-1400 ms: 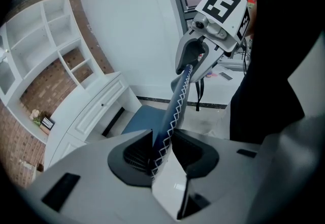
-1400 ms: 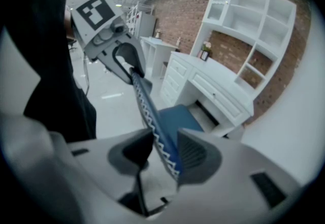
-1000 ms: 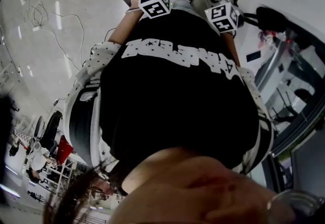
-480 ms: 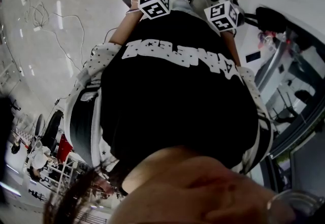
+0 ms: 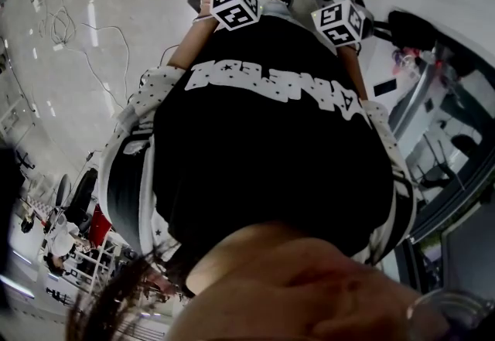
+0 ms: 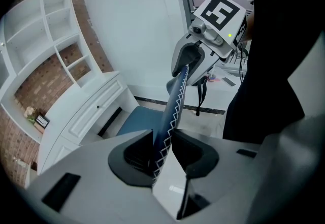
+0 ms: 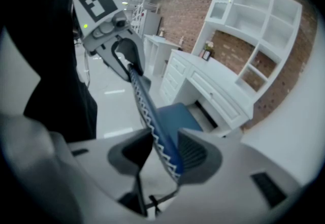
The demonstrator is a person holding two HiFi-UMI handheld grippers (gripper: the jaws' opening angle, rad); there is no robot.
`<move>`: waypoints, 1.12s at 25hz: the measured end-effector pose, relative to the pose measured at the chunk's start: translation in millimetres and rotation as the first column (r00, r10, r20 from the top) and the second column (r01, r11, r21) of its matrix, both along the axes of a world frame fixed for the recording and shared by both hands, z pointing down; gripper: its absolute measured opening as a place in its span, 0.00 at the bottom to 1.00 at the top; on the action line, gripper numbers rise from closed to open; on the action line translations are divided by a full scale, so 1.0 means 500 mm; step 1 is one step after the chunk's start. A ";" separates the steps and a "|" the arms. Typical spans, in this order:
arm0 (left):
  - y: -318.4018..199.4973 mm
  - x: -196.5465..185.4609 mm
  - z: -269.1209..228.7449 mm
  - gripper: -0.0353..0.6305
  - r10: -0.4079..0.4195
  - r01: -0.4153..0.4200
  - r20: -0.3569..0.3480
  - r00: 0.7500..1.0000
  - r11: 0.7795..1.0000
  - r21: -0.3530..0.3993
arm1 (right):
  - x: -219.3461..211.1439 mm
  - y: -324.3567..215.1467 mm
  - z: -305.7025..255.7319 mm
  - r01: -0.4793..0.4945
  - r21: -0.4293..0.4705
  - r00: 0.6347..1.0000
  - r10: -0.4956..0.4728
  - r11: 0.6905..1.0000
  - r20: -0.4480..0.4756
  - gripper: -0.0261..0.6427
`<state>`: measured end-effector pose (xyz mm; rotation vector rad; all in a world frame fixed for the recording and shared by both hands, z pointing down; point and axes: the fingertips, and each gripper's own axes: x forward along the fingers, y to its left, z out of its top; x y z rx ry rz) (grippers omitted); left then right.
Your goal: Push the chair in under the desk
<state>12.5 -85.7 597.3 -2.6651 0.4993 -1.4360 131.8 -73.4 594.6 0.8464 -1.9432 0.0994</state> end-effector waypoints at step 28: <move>-0.044 0.004 -0.042 0.28 -0.044 0.044 0.006 0.999 0.999 -0.001 | 0.003 -0.055 -0.043 0.059 0.046 0.998 -0.059 0.997 0.001 0.30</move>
